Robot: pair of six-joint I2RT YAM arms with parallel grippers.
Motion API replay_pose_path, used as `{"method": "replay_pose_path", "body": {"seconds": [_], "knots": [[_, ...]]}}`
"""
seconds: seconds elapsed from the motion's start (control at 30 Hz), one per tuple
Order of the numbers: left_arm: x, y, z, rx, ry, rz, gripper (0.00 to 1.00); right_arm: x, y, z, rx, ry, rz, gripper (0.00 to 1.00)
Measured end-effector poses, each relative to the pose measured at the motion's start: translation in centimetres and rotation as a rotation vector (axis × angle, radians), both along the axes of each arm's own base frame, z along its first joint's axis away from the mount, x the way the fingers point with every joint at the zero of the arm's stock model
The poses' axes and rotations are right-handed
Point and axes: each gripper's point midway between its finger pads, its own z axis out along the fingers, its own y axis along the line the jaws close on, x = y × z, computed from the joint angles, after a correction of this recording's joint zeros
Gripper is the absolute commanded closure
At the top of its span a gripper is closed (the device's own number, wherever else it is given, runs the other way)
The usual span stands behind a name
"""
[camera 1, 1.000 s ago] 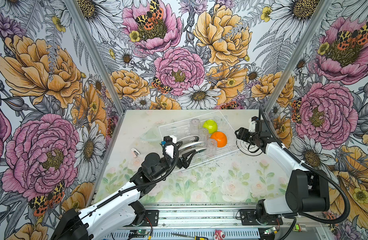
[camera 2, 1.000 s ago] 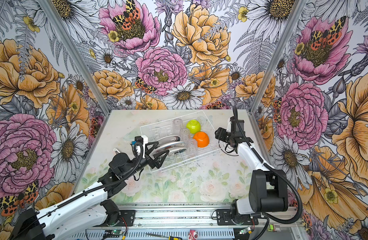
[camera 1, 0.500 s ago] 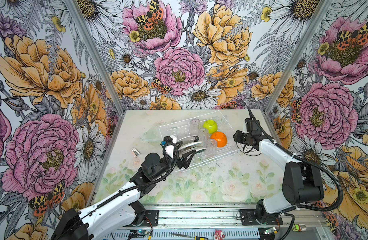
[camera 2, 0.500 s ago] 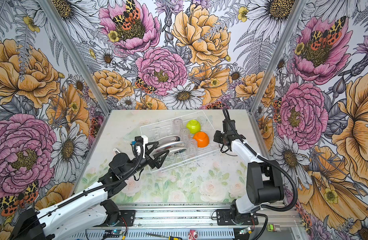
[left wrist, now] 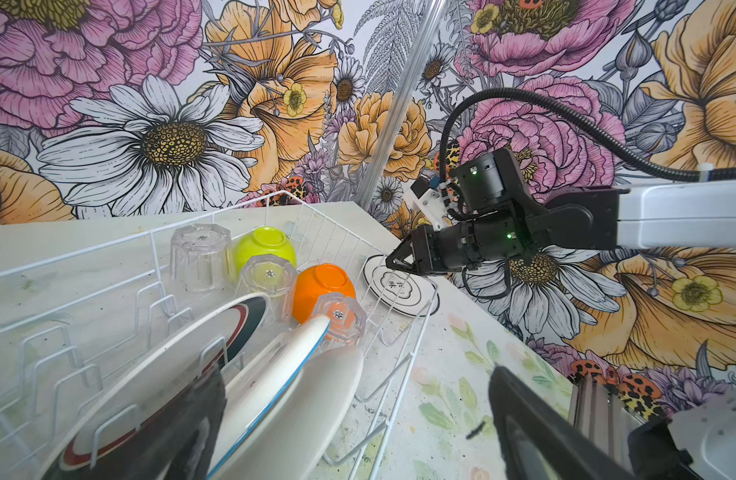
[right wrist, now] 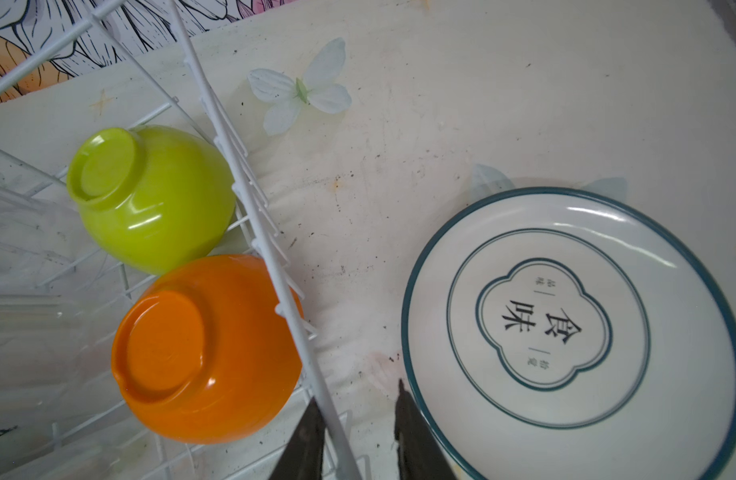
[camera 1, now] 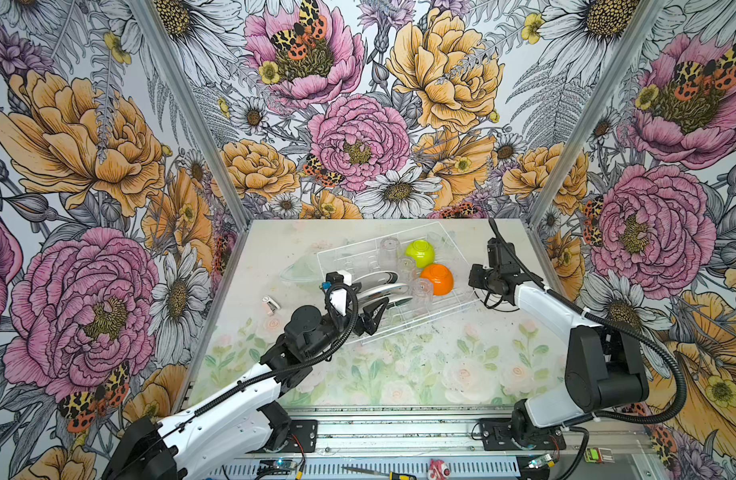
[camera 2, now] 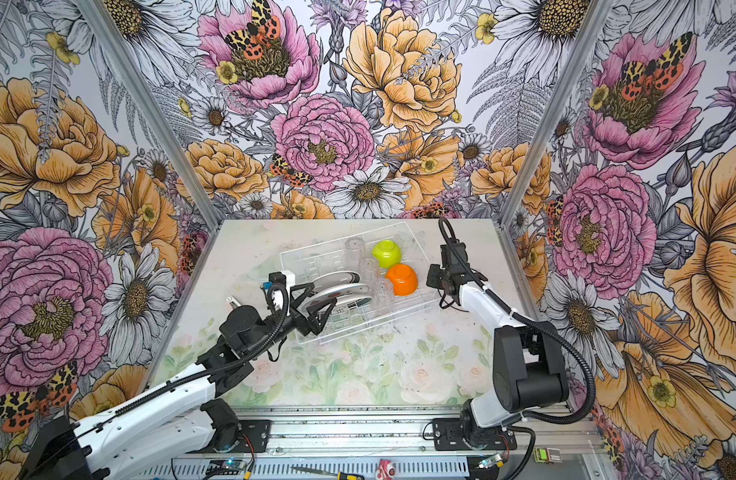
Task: Unload the mixed dishes from the dish rack
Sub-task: 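Draw the right gripper back while the left gripper lowers onto the next plate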
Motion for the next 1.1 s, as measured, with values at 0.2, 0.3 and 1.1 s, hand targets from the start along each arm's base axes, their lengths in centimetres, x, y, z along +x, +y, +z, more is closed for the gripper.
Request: {"method": "replay_pose_path", "body": {"seconds": [0.2, 0.3, 1.1], "knots": [[0.3, 0.3, -1.1, 0.027, 0.041, 0.025, 0.01, -1.8, 1.4, -0.2, 0.016, 0.006, 0.024, 0.77], [0.6, 0.5, -1.1, 0.036, 0.071, 0.043, 0.01, -2.6, 1.7, -0.4, 0.032, 0.010, 0.019, 0.77], [-1.3, 4.4, -4.3, 0.322, 0.449, 0.168, 0.01, -9.5, 4.1, 4.6, 0.234, -0.100, 0.110, 0.33]]}}
